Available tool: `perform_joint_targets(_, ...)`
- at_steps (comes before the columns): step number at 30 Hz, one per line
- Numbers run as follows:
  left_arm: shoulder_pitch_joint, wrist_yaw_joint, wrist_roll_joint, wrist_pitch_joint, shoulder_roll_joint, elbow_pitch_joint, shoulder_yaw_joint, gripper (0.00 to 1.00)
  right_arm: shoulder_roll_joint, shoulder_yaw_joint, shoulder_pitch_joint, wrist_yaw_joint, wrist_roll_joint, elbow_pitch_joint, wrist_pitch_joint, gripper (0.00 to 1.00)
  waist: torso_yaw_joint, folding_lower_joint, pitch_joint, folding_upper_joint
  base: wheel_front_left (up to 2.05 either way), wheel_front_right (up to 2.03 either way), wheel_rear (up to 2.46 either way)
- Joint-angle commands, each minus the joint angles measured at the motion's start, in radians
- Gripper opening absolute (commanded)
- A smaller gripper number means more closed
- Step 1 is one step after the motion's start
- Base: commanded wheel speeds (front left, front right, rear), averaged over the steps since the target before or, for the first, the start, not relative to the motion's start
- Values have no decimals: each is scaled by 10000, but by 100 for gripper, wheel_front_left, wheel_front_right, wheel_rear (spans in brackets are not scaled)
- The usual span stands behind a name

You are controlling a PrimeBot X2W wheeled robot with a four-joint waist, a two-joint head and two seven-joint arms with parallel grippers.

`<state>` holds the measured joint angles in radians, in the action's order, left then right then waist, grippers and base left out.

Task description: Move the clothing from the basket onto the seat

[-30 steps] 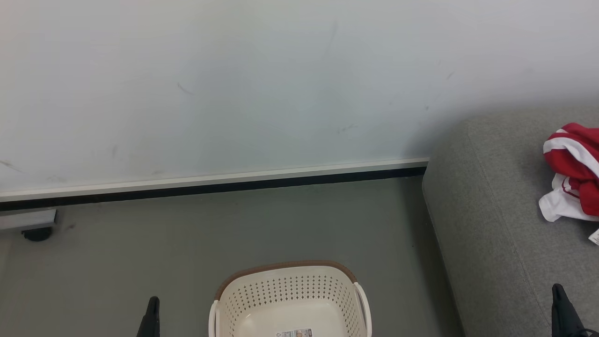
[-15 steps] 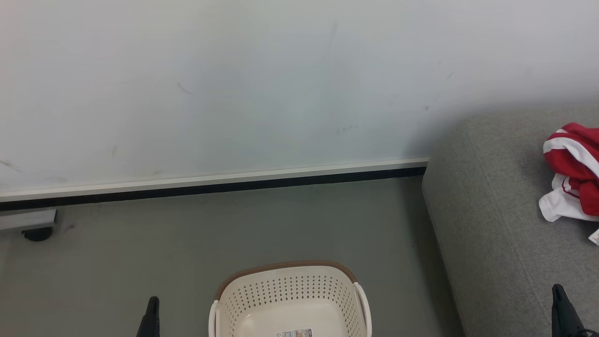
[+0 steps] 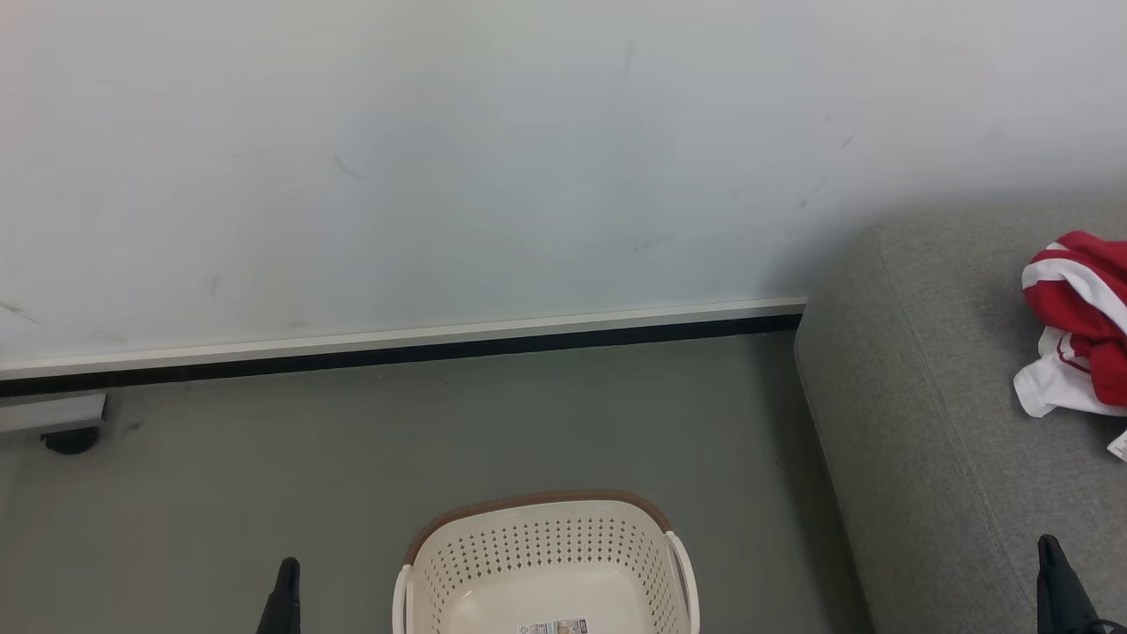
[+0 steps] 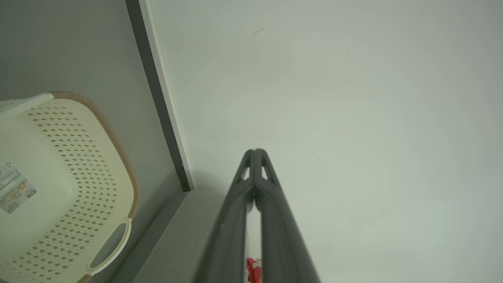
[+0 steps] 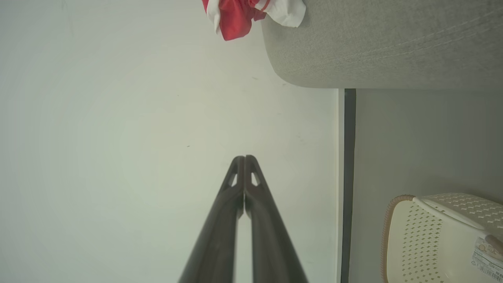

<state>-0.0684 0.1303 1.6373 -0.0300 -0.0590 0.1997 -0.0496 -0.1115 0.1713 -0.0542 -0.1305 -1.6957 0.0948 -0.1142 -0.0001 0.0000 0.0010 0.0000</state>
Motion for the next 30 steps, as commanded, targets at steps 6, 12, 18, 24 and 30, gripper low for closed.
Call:
perform_joint_targets(6, -98, 24, 7, -40, -14, 45, 25, 0, 33, 43, 6, -4, 47, 25, -45, 0, 0, 0, 0, 0, 0, 0, 0)
perform_joint_targets(12, -98, 24, -4, -44, -9, 46, 32, 0, 54, 64, 11, -4, 71, 28, -75, 0, 0, 0, 0, 0, 0, 0, 0)
perform_joint_targets(18, -97, 24, -13, -53, -4, 46, 40, 0, 72, 85, 16, -4, 82, 30, -82, 0, 0, 0, 0, 0, 0, 0, 0)
perform_joint_targets(24, -97, 24, -24, -42, 2, 47, 46, 0, 90, 108, 21, -4, 110, 33, -94, 0, 0, 0, 0, 0, 0, 0, 0)
perform_joint_targets(30, -97, 24, -32, -51, 8, 45, 55, 0, 107, 129, 26, -4, 130, 36, -118, 0, 0, 0, 0, 0, 0, 0, 0)
